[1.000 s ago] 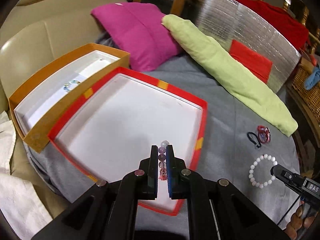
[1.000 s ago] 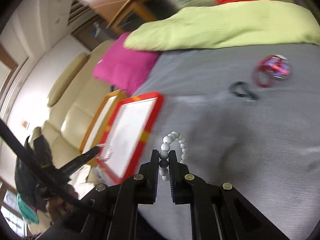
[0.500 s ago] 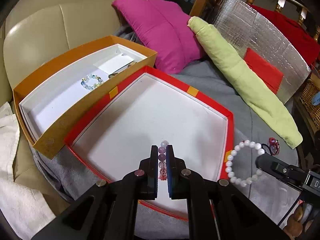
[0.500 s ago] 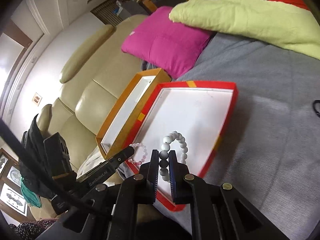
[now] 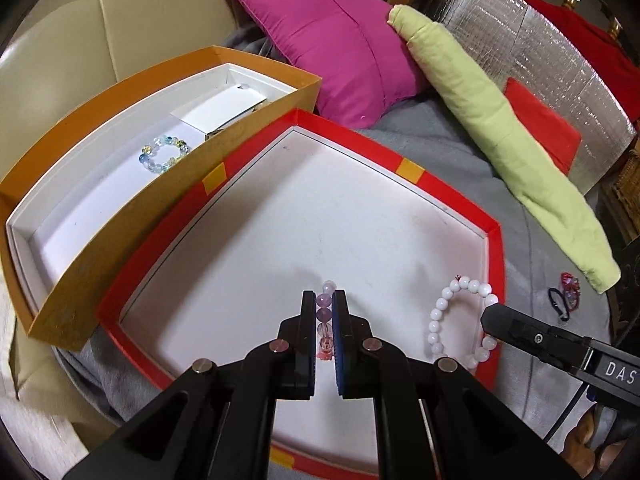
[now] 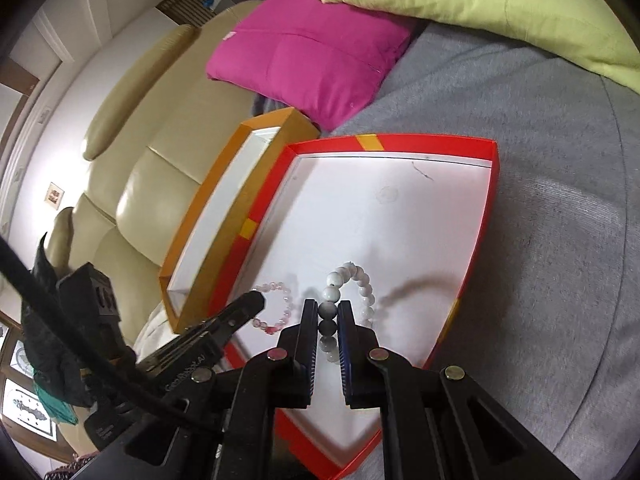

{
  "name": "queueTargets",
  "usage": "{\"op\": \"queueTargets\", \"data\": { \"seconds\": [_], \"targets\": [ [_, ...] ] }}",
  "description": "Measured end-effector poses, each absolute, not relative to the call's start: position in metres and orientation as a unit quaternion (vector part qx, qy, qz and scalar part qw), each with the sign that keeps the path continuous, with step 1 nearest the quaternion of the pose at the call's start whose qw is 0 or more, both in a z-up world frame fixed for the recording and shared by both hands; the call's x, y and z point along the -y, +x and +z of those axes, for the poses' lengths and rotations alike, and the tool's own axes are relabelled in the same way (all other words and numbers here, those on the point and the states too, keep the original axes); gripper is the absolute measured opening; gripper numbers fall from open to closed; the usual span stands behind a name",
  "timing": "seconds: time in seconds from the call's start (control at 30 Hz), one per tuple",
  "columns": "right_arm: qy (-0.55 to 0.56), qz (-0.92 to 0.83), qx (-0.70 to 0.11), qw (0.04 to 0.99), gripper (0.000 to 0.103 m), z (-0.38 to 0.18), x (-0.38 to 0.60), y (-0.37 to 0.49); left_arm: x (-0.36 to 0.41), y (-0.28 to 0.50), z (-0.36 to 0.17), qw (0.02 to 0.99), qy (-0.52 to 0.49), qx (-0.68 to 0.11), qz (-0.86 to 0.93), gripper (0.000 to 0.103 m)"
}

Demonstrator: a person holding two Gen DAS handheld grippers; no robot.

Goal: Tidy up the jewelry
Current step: 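Lower the white bracelet into the tray with the right gripper while the left releases the pink one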

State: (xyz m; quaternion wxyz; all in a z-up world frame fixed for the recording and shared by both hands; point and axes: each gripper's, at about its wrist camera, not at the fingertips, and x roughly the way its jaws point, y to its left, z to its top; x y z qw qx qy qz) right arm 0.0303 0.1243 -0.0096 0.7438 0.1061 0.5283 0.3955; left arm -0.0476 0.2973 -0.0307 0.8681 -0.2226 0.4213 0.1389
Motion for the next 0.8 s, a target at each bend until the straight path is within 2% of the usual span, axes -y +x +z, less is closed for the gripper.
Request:
{"op": "queueTargets", "data": {
  "seconds": [0.8],
  "targets": [
    [0.043,0.348,-0.528,0.773,0.011,-0.021,-0.127,0.043,-0.310,-0.016,-0.046,0.860,-0.171,-0.444,0.186,0.008]
  ]
}}
